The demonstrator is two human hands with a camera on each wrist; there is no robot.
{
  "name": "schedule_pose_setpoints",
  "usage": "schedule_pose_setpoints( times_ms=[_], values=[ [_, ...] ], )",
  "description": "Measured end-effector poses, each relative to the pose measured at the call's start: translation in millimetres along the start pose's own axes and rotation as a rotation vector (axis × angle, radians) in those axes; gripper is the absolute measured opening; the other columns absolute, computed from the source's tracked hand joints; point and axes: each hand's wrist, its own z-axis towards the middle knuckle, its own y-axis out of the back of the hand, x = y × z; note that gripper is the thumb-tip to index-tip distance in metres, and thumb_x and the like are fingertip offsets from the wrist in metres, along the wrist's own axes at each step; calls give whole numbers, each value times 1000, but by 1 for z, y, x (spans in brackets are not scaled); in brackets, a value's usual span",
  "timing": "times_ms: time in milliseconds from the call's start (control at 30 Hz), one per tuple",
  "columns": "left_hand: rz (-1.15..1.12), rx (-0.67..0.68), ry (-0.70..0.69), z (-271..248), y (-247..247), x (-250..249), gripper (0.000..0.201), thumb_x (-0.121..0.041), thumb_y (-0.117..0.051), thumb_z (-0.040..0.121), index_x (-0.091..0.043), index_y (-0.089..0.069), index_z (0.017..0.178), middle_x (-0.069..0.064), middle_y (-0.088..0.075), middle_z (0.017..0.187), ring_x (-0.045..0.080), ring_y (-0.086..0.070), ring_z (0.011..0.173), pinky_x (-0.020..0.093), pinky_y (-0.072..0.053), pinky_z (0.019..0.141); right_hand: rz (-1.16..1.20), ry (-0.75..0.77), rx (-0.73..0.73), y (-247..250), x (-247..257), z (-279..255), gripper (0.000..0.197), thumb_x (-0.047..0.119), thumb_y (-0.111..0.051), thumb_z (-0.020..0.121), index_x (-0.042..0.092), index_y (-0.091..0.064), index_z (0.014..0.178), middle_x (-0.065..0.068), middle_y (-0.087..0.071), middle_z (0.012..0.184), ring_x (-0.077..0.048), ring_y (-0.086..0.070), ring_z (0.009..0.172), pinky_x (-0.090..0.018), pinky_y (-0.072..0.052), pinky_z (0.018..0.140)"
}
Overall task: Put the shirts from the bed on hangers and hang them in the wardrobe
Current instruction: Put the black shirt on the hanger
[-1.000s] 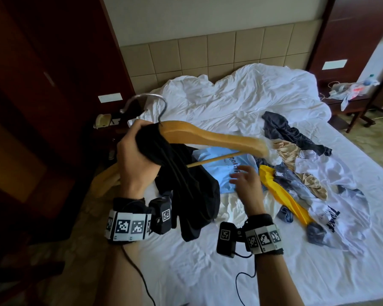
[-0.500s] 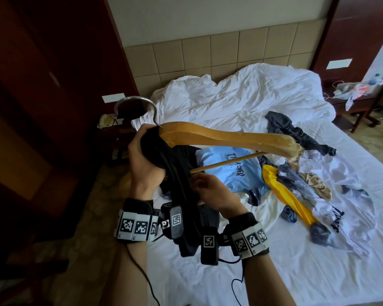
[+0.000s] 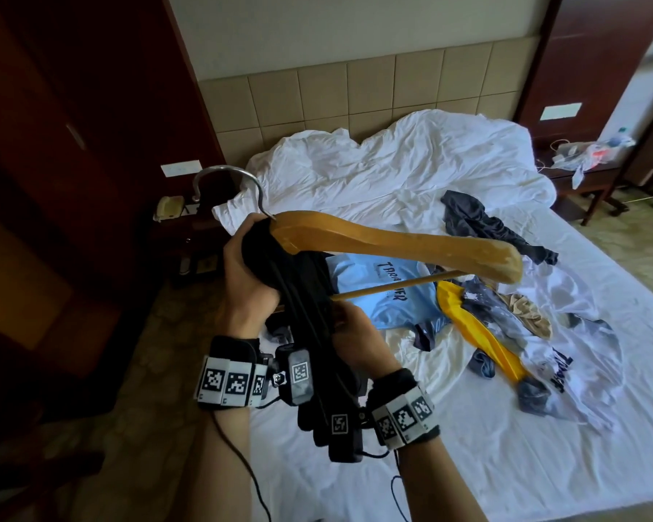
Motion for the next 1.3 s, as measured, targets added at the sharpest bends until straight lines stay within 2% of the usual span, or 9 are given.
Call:
schedule_pose_setpoints(
  times_ms=[133, 233, 433, 500, 600, 800, 900, 1133, 1300],
  values=[
    [43, -35, -15, 5, 8, 1, 18, 18, -57, 93, 1, -59, 95, -6, -57, 74, -12, -55, 67, 5, -43, 70, 211, -155, -48, 38, -7, 2, 19, -11, -65, 87, 7, -65, 93, -17, -69, 88, -17, -63, 69, -33, -55, 68],
    [-13, -41, 45, 8, 22, 11, 11, 17, -56, 94, 7, -61, 95, 6, -55, 75, -5, -53, 66, 9, -44, 70, 417, -172, -62, 70, -11, -3, 10, -5, -67, 97, 5, -69, 101, -12, -71, 92, -21, -69, 78, -29, -57, 74],
    [23, 28, 165, 7, 30, 25, 32, 18, -52, 96, -10, -55, 82, -5, -58, 71, -8, -53, 65, 8, -44, 70, 819, -220, -158, 95, -18, -2, 22, 1, -58, 99, 17, -70, 89, 3, -70, 78, -13, -66, 74, -24, -51, 65],
    [42, 34, 206, 5, 30, 29, 39, 16, -46, 100, -16, -52, 79, -18, -60, 66, -11, -54, 63, 9, -44, 70, 1000, -262, -176, 108, -17, -3, 6, 17, -73, 86, 19, -72, 91, 6, -73, 74, -9, -70, 67, -21, -55, 58],
    [17, 30, 279, 2, 28, 30, 38, 17, -44, 100, -15, -53, 82, -19, -60, 66, -12, -56, 62, 11, -44, 69, 1047, -244, -184, 128, -29, -2, 58, 55, -102, 24, 24, -81, 69, 8, -73, 72, -9, -70, 71, -29, -58, 74],
    [19, 106, 346, -3, 23, 35, 41, 16, -47, 99, -17, -47, 75, -17, -57, 62, -12, -52, 60, 8, -42, 68, 1344, -124, -171, 133, -31, -12, 8, 23, -65, 91, 20, -73, 91, 0, -68, 99, -18, -70, 91, -33, -54, 90],
    [81, 91, 372, -3, 8, 18, 47, 18, -33, 104, -21, -43, 79, -20, -56, 45, -19, -54, 50, 4, -43, 58, 1250, -46, -234, 131, -30, -8, 13, 10, -61, 92, 23, -60, 90, -2, -70, 92, -18, -71, 80, -31, -60, 73],
    [204, 15, 315, 1, 23, 60, 5, 8, -61, 96, 8, -61, 91, -3, -60, 75, -12, -57, 65, 3, -42, 65, 373, 139, -664, 125, -47, 0, 14, 1, -72, 96, 9, -62, 90, 1, -65, 79, -9, -60, 75, -26, -45, 72],
    [385, -9, 250, -3, 19, 70, 13, -21, -73, 81, -26, -64, 88, -11, -69, 82, -1, -64, 79, 25, -50, 71, -74, 97, -641, 119, -46, 8, 13, 18, -78, 94, 18, -66, 99, 5, -52, 62, -5, -47, 53, -20, -35, 55]
  ],
)
